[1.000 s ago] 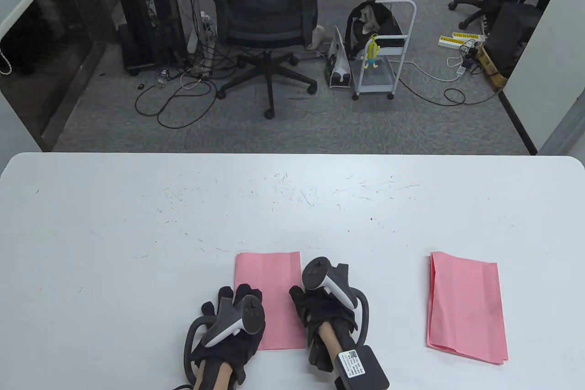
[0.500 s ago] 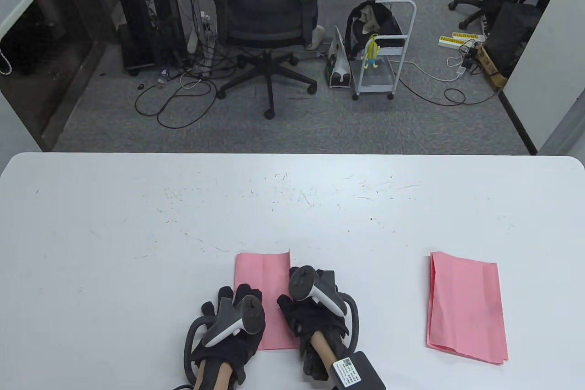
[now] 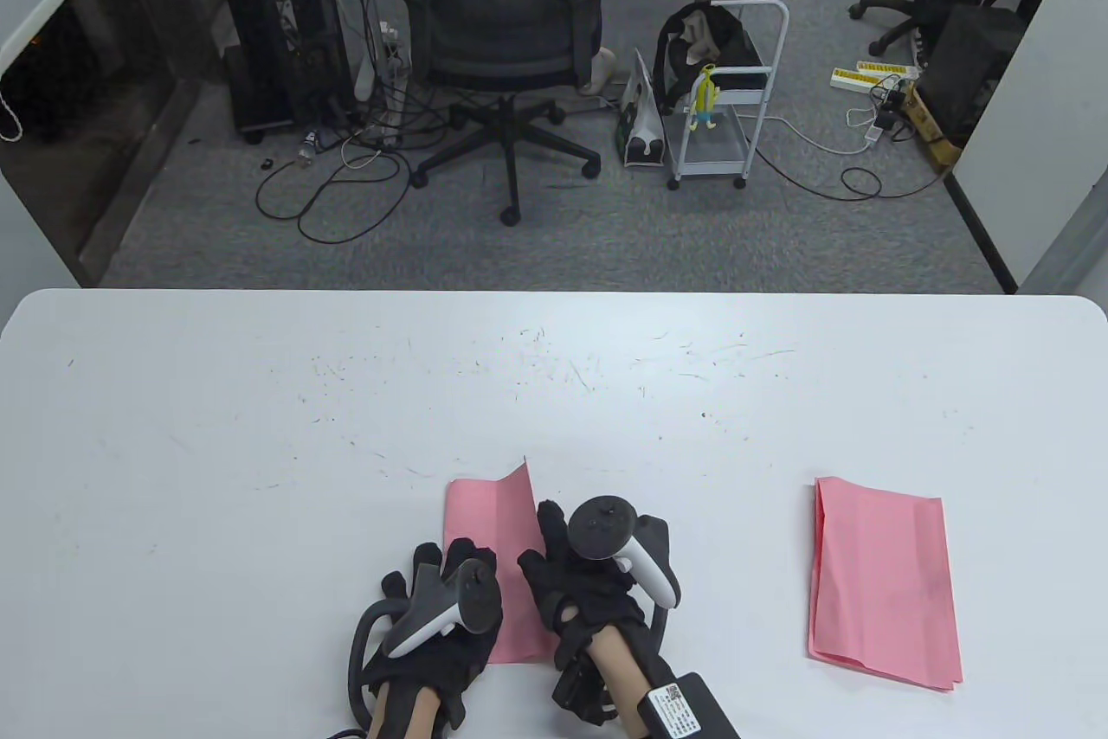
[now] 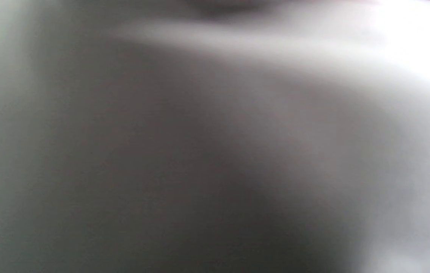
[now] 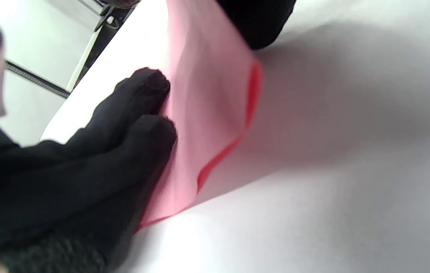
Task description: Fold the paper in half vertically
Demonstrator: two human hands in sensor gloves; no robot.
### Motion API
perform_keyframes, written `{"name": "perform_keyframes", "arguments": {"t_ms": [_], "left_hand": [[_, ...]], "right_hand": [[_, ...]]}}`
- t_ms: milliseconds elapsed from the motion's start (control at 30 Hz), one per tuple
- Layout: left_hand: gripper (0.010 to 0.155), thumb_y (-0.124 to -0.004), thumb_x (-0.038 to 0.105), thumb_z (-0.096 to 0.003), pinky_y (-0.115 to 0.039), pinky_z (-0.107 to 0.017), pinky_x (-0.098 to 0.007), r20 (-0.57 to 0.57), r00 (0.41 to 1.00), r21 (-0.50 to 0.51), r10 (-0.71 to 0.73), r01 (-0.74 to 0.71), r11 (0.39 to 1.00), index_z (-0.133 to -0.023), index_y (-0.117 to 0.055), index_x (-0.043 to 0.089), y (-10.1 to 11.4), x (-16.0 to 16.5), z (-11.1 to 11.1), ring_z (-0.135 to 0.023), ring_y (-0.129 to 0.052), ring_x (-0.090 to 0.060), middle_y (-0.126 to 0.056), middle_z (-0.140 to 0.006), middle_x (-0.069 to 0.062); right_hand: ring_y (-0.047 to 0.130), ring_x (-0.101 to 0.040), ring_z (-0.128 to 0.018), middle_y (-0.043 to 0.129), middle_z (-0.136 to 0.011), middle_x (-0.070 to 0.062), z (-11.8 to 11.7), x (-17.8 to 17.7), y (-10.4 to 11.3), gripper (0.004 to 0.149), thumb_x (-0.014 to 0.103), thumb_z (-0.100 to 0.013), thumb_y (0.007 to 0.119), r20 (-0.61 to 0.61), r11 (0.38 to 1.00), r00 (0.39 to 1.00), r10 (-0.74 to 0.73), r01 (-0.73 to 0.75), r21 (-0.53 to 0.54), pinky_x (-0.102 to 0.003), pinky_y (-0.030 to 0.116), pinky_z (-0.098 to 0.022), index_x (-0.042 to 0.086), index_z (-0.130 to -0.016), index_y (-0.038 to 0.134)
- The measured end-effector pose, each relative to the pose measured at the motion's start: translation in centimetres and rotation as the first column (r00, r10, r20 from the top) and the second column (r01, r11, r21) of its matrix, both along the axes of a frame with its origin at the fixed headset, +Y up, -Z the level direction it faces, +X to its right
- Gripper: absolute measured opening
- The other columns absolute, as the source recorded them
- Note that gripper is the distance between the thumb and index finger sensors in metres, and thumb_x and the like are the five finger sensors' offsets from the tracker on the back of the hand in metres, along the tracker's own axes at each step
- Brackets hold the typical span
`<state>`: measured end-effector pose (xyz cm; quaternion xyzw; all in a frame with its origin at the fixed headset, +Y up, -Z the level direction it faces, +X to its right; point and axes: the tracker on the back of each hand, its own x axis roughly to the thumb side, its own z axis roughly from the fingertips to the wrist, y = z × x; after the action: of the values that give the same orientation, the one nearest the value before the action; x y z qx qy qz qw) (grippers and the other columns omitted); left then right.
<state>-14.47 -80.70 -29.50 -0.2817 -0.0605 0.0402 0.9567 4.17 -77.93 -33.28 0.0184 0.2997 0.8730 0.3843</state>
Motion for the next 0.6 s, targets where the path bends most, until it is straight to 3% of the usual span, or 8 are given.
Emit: {"name": "perform_keyframes", "arguments": {"t_ms": [100, 233, 400, 600], "left_hand": [[0.071, -0.037, 0.052, -0.0609, -0.013, -0.077, -0.075, 0.0, 1.0, 0.0, 0.0, 0.0, 1.0, -0.118, -0.002, 0.029, 0.0, -0.01, 0.01, -0.113, 0.003, -0.046, 0.004, -0.125, -0.002], [0.071, -0.037, 0.052, -0.0609, -0.012, -0.077, -0.075, 0.0, 1.0, -0.001, 0.002, -0.002, 1.0, -0.118, -0.001, 0.029, 0.0, -0.02, 0.02, -0.113, 0.003, -0.046, 0.004, -0.125, -0.002], [0.071, -0.038, 0.052, -0.0608, -0.014, -0.077, -0.075, 0.0, 1.0, 0.007, -0.005, 0.005, 1.0, -0.118, -0.004, 0.029, 0.07, -0.03, 0.01, -0.114, 0.001, -0.046, 0.003, -0.126, -0.002], [0.071, -0.039, 0.053, -0.0607, -0.016, -0.078, -0.075, 0.001, 1.0, 0.019, -0.011, 0.011, 1.0, -0.119, -0.005, 0.029, 0.14, 0.0, -0.01, -0.115, -0.001, -0.046, 0.001, -0.126, -0.002]], "right_hand": [[0.098, -0.01, -0.068, 0.075, -0.097, -0.005, -0.25, 0.71, -0.52, 0.067, 0.04, -0.05, 0.07, 0.056, 1.0, 0.998, 0.008, -0.007, -0.019, -0.03, 0.086, -0.047, 0.019, -0.105, 0.037], [0.105, -0.004, -0.053, 0.085, -0.087, 0.004, -0.38, 1.21, -0.85, 0.064, 0.034, -0.048, 0.076, 0.104, 0.998, 0.992, 0.065, -0.065, -0.009, -0.025, 0.091, -0.037, 0.019, -0.103, 0.046], [0.107, 0.0, -0.049, 0.089, -0.083, 0.007, -0.14, 0.93, -0.69, 0.059, 0.032, -0.047, 0.079, 0.126, 0.992, 0.985, 0.117, -0.123, 0.04, -0.022, 0.093, -0.034, 0.025, -0.1, 0.054], [0.107, 0.0, -0.049, 0.089, -0.083, 0.007, -0.1, 1.21, -0.9, 0.058, 0.032, -0.047, 0.079, 0.132, 0.996, 0.988, 0.079, -0.084, 0.034, -0.022, 0.093, -0.034, 0.027, -0.1, 0.055]]}}
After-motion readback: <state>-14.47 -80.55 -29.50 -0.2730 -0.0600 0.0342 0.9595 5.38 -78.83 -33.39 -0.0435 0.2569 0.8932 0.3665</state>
